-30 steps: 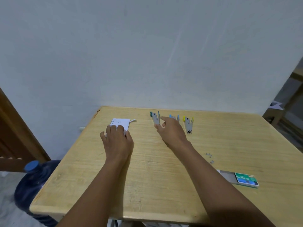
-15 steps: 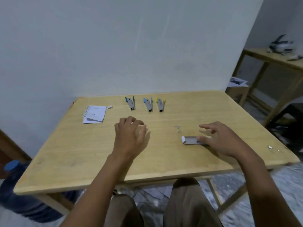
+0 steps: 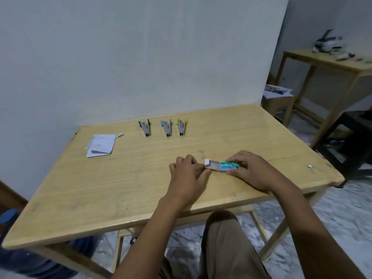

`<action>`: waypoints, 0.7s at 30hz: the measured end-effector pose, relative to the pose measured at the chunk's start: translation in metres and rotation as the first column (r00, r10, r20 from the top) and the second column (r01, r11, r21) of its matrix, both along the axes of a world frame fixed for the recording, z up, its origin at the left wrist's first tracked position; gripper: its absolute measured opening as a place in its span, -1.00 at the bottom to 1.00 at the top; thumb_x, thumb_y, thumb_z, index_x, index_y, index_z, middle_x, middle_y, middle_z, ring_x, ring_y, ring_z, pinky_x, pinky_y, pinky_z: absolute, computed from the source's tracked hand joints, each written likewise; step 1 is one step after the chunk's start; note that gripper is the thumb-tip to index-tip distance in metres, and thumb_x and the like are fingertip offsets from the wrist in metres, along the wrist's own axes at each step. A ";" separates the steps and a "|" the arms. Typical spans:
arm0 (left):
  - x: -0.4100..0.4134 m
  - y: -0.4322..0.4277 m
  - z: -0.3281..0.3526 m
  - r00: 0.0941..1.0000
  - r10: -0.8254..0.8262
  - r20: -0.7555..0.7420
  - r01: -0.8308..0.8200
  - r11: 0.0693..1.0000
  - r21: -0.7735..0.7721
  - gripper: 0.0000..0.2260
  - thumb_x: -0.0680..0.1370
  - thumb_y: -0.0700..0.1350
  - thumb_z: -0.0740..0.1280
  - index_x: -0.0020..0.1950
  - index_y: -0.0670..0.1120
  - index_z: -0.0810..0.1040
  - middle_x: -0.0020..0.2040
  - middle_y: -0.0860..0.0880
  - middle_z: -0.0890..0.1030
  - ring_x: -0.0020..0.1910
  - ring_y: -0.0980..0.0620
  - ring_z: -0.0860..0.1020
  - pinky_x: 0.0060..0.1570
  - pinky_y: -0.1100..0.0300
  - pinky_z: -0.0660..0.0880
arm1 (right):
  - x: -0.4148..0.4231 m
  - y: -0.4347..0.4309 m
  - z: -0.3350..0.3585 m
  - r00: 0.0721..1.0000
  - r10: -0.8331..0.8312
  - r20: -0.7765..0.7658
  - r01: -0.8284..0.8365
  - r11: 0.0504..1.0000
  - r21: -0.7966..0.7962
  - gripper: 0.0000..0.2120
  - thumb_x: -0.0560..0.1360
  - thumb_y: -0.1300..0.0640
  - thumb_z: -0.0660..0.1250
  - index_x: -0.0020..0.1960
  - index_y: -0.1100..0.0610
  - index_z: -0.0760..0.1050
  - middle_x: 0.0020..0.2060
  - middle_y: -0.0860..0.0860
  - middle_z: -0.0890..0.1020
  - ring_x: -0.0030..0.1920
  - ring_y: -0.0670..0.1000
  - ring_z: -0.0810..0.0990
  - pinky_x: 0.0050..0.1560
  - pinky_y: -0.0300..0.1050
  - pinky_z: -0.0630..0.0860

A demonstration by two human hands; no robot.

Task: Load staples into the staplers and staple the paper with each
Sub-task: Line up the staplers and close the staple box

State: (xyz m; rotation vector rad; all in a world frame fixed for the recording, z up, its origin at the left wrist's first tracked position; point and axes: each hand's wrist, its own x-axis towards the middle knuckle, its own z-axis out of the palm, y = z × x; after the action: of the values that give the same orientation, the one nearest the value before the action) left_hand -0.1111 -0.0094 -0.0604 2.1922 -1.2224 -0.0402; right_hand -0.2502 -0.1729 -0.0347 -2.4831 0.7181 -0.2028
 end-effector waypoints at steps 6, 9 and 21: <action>-0.001 -0.003 0.005 0.992 0.068 -0.102 -0.071 0.997 -0.021 -0.68 0.60 0.14 0.25 0.27 0.07 0.60 0.02 0.09 0.48 0.06 0.06 0.27 0.15 0.07 0.27 | -0.002 -0.003 -0.003 0.999 0.021 0.039 -0.022 1.000 0.018 -0.61 0.52 -0.03 0.41 0.33 -0.03 0.52 0.16 -0.10 0.54 0.11 -0.11 0.49 0.10 -0.21 0.49; 0.005 -0.005 0.005 0.973 0.069 -0.219 -0.073 0.997 -0.010 -0.69 0.56 0.16 0.32 0.25 0.11 0.61 0.01 0.12 0.48 0.08 0.05 0.28 0.04 0.17 0.21 | -0.003 -0.005 -0.006 0.997 0.029 0.071 -0.031 0.999 0.027 -0.62 0.52 -0.01 0.42 0.32 -0.03 0.53 0.14 -0.11 0.54 0.10 -0.13 0.49 0.06 -0.27 0.46; 0.029 -0.014 0.006 0.956 -0.125 -0.265 0.149 0.986 0.072 -0.71 0.50 0.12 0.42 0.19 0.11 0.66 0.04 0.14 0.54 0.15 0.02 0.38 -0.04 0.21 0.19 | -0.002 -0.006 -0.011 0.992 0.047 0.116 -0.052 0.998 0.036 -0.63 0.51 -0.03 0.42 0.31 -0.01 0.54 0.14 -0.10 0.56 0.10 -0.13 0.50 0.01 -0.34 0.43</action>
State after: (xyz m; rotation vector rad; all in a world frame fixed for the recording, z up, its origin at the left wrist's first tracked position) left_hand -0.0826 -0.0232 -0.0541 2.0951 -1.2391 -0.4359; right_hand -0.2518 -0.1791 -0.0457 -2.4266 0.6058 -0.3082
